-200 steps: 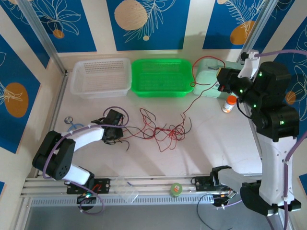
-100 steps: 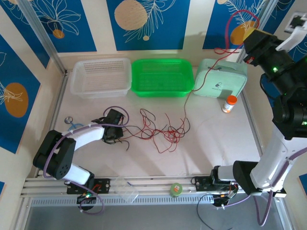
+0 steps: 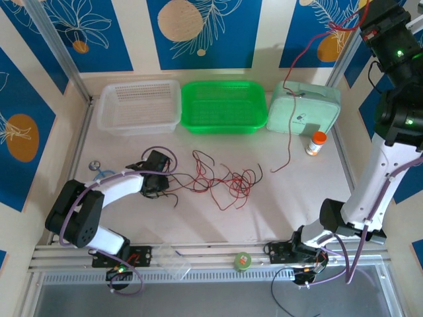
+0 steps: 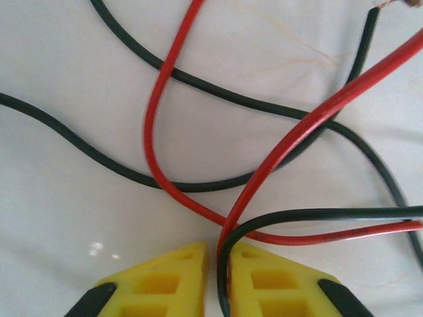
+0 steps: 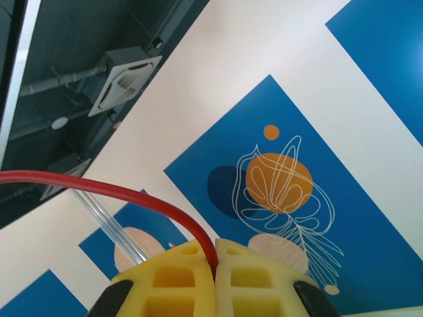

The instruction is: Untangle the cables

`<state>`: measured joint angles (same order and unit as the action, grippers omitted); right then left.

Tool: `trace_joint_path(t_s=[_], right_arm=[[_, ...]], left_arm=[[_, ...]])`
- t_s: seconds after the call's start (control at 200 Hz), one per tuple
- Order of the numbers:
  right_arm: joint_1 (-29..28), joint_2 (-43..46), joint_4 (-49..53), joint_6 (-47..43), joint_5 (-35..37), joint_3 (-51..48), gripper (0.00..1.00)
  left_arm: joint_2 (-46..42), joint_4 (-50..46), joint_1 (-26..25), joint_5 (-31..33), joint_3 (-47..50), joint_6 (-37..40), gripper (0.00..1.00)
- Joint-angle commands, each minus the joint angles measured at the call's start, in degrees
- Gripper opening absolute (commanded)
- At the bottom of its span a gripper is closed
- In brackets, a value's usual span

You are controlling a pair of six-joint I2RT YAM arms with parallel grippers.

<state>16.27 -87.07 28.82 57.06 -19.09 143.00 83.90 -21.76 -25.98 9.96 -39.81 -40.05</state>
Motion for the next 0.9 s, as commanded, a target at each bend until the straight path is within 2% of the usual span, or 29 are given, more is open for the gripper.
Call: trace_joint_path(t_s=[0.0, 0.065, 0.125, 0.185, 0.315, 0.44, 0.605, 0.76, 0.895], right_arm=[[0.32, -0.02, -5.38, 4.99, -1.48, 3.93, 0.0], [0.26, 0.54, -4.88, 4.83, -2.77, 3.4, 0.0], [0.16, 1.93, -4.91, 4.22, -4.2, 0.86, 0.0], [-0.14, 3.82, -4.91, 3.36, -5.47, -2.7, 0.0], [-1.79, 7.76, -4.62, 0.5, -7.68, -9.95, 0.0], [-5.73, 10.76, -3.36, -4.02, -7.8, -15.6, 0.0], [-12.37, 12.13, -1.13, -10.58, -5.79, -19.5, 0.0], [-18.47, 9.12, 0.31, -14.96, -3.07, -17.43, 0.0], [-22.57, 3.51, 1.02, -17.5, -0.6, -10.9, 0.0]], left_arm=[[-3.73, -7.05, 0.15, 4.44, -1.42, 1.1, 0.34], [-7.24, -10.16, -1.84, 5.45, -4.06, 2.44, 0.53], [-10.62, -13.37, -4.23, 7.35, -7.25, 3.96, 0.65], [-13.79, -15.81, -6.8, 8.3, -10.67, 5.97, 0.73], [-18.13, -18.95, -10.55, 7.65, -17.27, 10.35, 0.82], [-20.04, -17.86, -12.06, 3.76, -19.68, 14.08, 0.85], [-22.05, -11.42, -14.44, -0.99, -17.49, 17.5, 0.85], [-24.21, -6.84, -15.98, -0.48, -14.37, 17.24, 0.85], [-25.91, -6.04, -16.12, 0.81, -11.8, 15.46, 0.84]])
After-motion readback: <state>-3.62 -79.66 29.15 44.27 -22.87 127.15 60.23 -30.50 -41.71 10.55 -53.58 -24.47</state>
